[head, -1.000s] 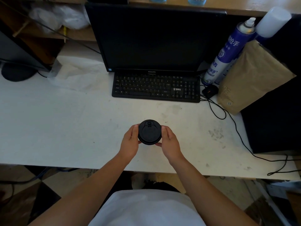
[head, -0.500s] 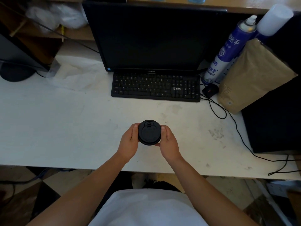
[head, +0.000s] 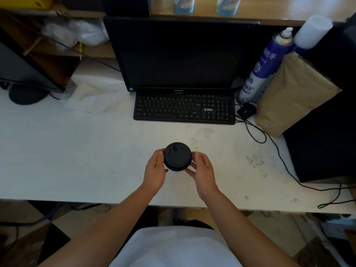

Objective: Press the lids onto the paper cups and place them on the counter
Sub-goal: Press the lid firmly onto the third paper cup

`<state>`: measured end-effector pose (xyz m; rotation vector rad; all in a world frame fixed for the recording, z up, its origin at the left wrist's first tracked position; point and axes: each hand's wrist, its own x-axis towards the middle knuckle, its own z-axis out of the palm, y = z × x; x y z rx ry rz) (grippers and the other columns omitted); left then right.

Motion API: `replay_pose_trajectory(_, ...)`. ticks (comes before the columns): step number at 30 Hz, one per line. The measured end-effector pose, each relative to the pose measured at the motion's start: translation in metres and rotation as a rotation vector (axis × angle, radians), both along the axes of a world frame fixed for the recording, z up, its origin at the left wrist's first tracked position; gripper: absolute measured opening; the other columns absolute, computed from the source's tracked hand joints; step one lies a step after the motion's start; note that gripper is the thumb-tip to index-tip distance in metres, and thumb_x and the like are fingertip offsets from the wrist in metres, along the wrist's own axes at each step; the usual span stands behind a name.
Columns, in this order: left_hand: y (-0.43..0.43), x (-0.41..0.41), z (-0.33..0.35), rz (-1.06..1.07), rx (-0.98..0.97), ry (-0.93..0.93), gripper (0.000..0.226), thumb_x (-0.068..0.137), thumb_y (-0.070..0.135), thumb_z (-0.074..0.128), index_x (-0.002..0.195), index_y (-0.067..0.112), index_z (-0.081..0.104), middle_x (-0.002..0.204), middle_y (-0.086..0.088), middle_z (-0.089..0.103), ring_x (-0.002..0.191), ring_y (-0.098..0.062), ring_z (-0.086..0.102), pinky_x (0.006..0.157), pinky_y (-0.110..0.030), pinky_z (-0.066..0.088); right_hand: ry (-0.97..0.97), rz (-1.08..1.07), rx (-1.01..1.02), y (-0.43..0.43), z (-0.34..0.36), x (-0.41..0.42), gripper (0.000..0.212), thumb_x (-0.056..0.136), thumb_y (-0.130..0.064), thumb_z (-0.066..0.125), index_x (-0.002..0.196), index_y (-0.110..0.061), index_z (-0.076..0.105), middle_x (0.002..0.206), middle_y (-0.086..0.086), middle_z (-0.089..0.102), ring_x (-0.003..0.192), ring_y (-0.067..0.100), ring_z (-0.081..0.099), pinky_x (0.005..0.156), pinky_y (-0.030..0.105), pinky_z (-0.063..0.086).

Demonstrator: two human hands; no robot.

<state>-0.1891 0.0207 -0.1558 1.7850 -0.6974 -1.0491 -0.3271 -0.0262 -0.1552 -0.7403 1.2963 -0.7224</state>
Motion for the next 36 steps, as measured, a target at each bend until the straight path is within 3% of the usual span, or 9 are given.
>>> replay_pose_trajectory(6,0.007,-0.009,0.004,0.12,0.077,0.024,0.029,0.108,0.034,0.031,0.102,0.037,0.059,0.112,0.008,0.066,0.111,-0.021,0.064,0.091,-0.047,0.057,-0.064,-0.009,-0.041,0.002,0.003,-0.002,0.022,0.107,-0.02,0.049,0.108,-0.013,0.07,0.12,0.007,0.071,0.121,0.02,0.064,0.107,0.037,0.052)
replay_pose_trajectory(10,0.01,-0.006,0.007,0.139,0.141,-0.059,0.026,0.105,0.041,0.036,0.094,0.031,0.058,0.097,0.009,0.065,0.102,-0.024,0.066,0.094,-0.05,0.053,-0.075,-0.001,-0.039,-0.003,0.004,0.002,0.022,0.105,-0.017,0.052,0.108,-0.01,0.073,0.118,0.01,0.073,0.118,0.022,0.065,0.108,0.036,0.051)
replay_pose_trajectory(13,0.01,0.0,0.009,0.131,0.188,-0.12,0.034,0.104,0.044,0.037,0.094,0.02,0.058,0.088,0.007,0.063,0.097,-0.028,0.067,0.091,-0.052,0.054,-0.056,0.039,-0.056,-0.005,0.002,0.006,0.024,0.104,-0.018,0.054,0.108,-0.01,0.076,0.113,0.007,0.075,0.114,0.023,0.067,0.107,0.041,0.052)
replay_pose_trajectory(19,0.014,0.006,0.005,0.082,0.21,-0.152,0.05,0.101,0.057,0.036,0.099,0.015,0.063,0.092,-0.001,0.069,0.089,-0.024,0.068,0.088,-0.051,0.056,0.001,0.099,-0.103,-0.002,-0.004,0.007,0.024,0.104,-0.024,0.056,0.105,-0.019,0.079,0.108,0.001,0.078,0.112,0.024,0.069,0.106,0.046,0.052)
replay_pose_trajectory(23,0.016,0.005,0.005,0.063,0.202,-0.155,0.049,0.102,0.057,0.033,0.101,0.018,0.062,0.091,0.005,0.067,0.087,-0.02,0.07,0.087,-0.05,0.057,-0.001,0.136,-0.104,0.001,-0.003,0.004,0.027,0.106,-0.027,0.052,0.109,-0.019,0.078,0.111,0.001,0.077,0.114,0.021,0.068,0.107,0.043,0.052)
replay_pose_trajectory(27,0.017,0.001,0.005,0.059,0.2,-0.159,0.046,0.103,0.054,0.031,0.105,0.021,0.062,0.09,0.011,0.066,0.086,-0.015,0.071,0.083,-0.043,0.057,-0.014,0.145,-0.095,0.003,-0.003,0.003,0.029,0.107,-0.026,0.049,0.111,-0.02,0.077,0.114,-0.001,0.077,0.114,0.015,0.068,0.107,0.037,0.052)
replay_pose_trajectory(33,0.018,-0.003,0.005,0.051,0.183,-0.184,0.047,0.105,0.051,0.029,0.108,0.018,0.062,0.09,0.016,0.064,0.08,-0.007,0.069,0.07,-0.028,0.048,0.064,0.185,-0.143,0.003,-0.007,0.005,0.032,0.108,-0.033,0.046,0.109,-0.027,0.077,0.11,-0.005,0.077,0.113,0.017,0.067,0.107,0.044,0.052)
replay_pose_trajectory(36,0.017,-0.002,0.005,0.021,0.178,-0.198,0.046,0.105,0.049,0.027,0.109,0.017,0.06,0.093,0.01,0.065,0.081,-0.011,0.07,0.065,-0.02,0.042,0.098,0.198,-0.158,0.0,-0.009,0.006,0.033,0.108,-0.036,0.044,0.107,-0.03,0.076,0.108,-0.007,0.077,0.112,0.015,0.067,0.106,0.045,0.052)
